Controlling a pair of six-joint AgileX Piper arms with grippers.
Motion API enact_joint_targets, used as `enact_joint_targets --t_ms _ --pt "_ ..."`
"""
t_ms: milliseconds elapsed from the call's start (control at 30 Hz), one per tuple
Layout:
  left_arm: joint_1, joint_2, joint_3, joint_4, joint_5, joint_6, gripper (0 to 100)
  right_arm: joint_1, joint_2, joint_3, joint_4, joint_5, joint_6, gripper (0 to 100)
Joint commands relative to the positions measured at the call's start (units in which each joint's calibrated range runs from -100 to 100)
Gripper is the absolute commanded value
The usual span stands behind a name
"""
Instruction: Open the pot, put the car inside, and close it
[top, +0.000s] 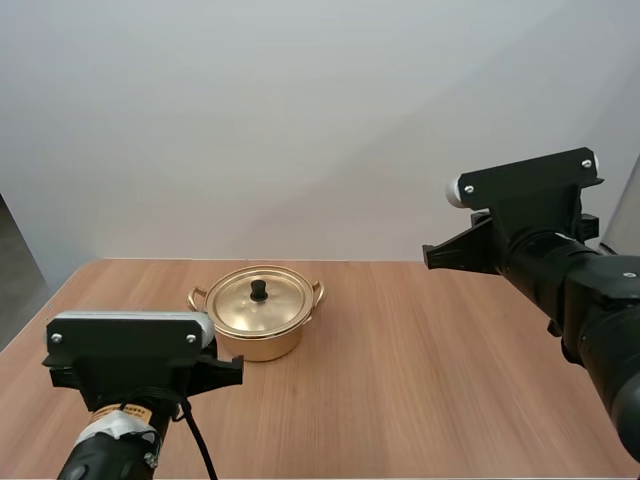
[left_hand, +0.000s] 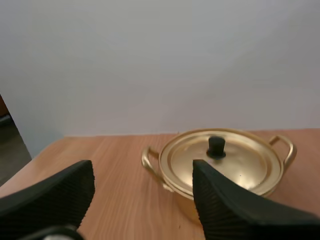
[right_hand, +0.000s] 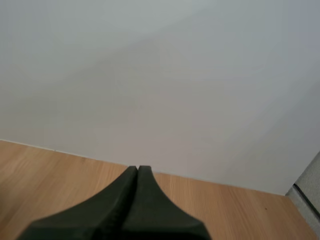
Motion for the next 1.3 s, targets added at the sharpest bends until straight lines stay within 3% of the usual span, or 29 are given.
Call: enact_joint_targets --t_ms 0,233,433,500,567,667,733,767,1000,1267 --pt "0.04 0.0 0.0 0.1 1.5 0.2 93 0.0 0.0 -0.1 2.5 0.0 0.0 0" --pt "-0.04 0.0 0.0 0.3 8.2 2.0 93 0.0 0.0 -0.1 11.6 0.2 0.4 0" --pt "-0.04 0.0 0.0 0.3 8.2 2.0 92 0.1 -0.1 0.5 5.2 -1.6 0.4 0" --pt "-0.04 0.0 0.0 0.3 8.2 2.3 88 1.1 -3.4 2.9 1.9 -4.4 0.4 0" --pt "-0.04 0.0 0.0 0.3 8.2 2.4 75 2.5 -7.5 5.9 -0.9 -6.0 0.4 0" --pt "-0.04 0.0 0.0 0.4 8.2 2.4 38 5.1 -14.3 11.0 -3.2 -7.5 0.4 0" --pt "-0.04 0.0 0.0 1.0 8.2 2.8 5 6.7 -18.8 14.2 -3.3 -8.7 0.4 0" --pt "-0.04 0.0 0.0 1.1 8.2 2.8 0 7.3 -20.8 16.0 -3.3 -9.2 0.4 0" --pt "-0.04 0.0 0.0 1.1 8.0 2.8 0 8.1 -28.9 23.1 -3.5 -11.7 0.8 0" --pt "-0.04 0.0 0.0 1.1 8.0 2.8 0 8.1 -30.5 25.4 -3.5 -26.8 5.9 0"
